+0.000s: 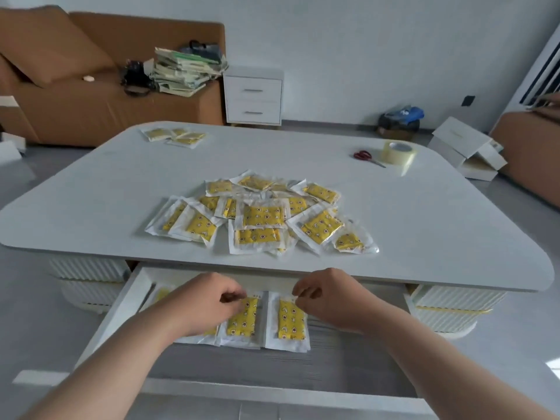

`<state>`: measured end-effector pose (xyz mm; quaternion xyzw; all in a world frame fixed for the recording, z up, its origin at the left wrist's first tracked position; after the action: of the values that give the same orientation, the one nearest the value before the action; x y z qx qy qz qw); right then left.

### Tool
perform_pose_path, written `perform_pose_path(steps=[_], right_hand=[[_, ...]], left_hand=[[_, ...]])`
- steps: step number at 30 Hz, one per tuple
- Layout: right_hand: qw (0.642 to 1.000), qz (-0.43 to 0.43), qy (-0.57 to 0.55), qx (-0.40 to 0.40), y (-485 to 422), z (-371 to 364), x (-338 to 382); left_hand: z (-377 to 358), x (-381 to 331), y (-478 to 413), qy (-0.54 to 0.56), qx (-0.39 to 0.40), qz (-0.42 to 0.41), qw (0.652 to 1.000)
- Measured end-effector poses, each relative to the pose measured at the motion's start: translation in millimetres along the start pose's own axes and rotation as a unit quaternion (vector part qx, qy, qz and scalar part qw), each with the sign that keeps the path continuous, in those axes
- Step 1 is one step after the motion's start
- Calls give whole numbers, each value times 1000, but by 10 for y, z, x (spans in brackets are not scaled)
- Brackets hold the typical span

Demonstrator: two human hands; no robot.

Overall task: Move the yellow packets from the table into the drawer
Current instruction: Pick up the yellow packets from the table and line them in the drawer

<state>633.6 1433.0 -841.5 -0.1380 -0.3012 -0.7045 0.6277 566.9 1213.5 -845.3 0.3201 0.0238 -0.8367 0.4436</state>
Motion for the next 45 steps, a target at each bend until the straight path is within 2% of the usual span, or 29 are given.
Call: perform_pose_path(steps=[3, 8, 12, 16, 26, 31, 34, 39, 45], right_hand=[[999, -4, 5, 35, -216, -18, -137], [995, -13, -5, 97, -486, -147, -199], [991, -43, -53, 118, -554, -65, 2], [984, -76, -39, 158, -462, 313, 391], [984, -101, -53, 135, 94, 2118, 2330], [989, -60, -36, 130, 186, 2672, 3435], [992, -27, -24, 117, 170, 2792, 4077], [996, 7, -37, 85, 136, 2756, 5067], [991, 45, -13, 123, 8, 2350, 5894]], left_hand=[[-26, 185, -204, -22, 35, 15, 999], [-126, 416, -442, 24, 68, 49, 996], [-45, 358, -452, 82, 89, 58, 991], [433, 100, -256, 135, 97, 99, 981], [2830, -792, 852, 208, 13, 179, 962], [3968, -860, 1458, 228, -66, 186, 953], [4499, -732, 1806, 234, -123, 174, 949], [5159, -388, 2444, 225, -170, 164, 945], [5696, 15, 3117, 185, -190, 204, 942]])
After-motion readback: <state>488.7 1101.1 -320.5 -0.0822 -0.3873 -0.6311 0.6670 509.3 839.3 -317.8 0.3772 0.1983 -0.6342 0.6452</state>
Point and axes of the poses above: each hand's wrist, its own y-axis away from the middle knuckle, its own z-axis out of the back of the hand, x = y × z, the point moved 2 cm from there along -y, towards the middle knuckle, and after that the axes turned 4 degrees about -z, right-handed, at the moved point
